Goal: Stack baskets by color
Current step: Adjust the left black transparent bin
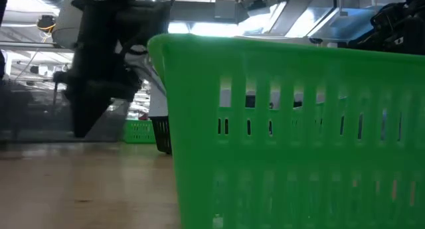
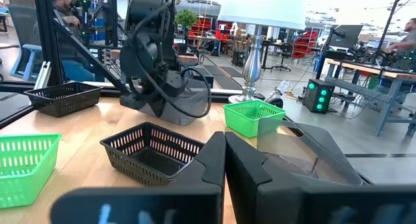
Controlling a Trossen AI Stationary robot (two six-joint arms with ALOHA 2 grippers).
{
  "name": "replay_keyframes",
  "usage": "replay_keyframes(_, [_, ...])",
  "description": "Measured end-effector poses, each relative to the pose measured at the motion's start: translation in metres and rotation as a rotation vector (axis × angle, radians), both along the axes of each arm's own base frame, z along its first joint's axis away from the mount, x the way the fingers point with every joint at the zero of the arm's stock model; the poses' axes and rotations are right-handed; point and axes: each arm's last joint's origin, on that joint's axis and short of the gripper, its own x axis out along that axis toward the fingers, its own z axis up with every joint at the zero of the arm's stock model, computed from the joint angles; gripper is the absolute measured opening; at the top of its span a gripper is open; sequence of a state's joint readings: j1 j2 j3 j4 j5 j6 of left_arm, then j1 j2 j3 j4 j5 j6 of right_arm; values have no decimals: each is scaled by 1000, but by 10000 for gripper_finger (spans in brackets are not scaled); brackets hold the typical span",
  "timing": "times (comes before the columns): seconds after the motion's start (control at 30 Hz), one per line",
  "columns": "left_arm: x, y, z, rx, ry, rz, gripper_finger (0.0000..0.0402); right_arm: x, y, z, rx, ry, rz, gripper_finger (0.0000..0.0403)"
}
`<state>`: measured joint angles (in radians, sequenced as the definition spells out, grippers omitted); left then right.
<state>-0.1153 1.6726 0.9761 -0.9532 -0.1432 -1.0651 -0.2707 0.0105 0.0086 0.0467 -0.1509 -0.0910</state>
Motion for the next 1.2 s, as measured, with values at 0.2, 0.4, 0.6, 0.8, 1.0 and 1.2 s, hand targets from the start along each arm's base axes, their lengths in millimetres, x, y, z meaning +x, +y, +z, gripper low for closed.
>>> replay_keyframes(0.2, [21,3,22,-17,-60,-382,0,0,0,0,0,0,0,12])
replay_keyframes(0.4, [26,10,19,-63,-83,-702,0,0,0,0,0,0,0,12])
replay_keyframes(0.6, [26,16,15,-91,-86,-893,0,0,0,0,0,0,0,12])
replay_keyframes(0.8, [28,22,13,-76,-107,-919,0,0,0,0,0,0,0,12])
replay_keyframes(1.0, [30,22,13,-65,-129,-957,6,0,0,0,0,0,0,12])
replay_keyframes(1.2, [32,20,13,-99,-166,-987,37,0,0,0,0,0,0,12])
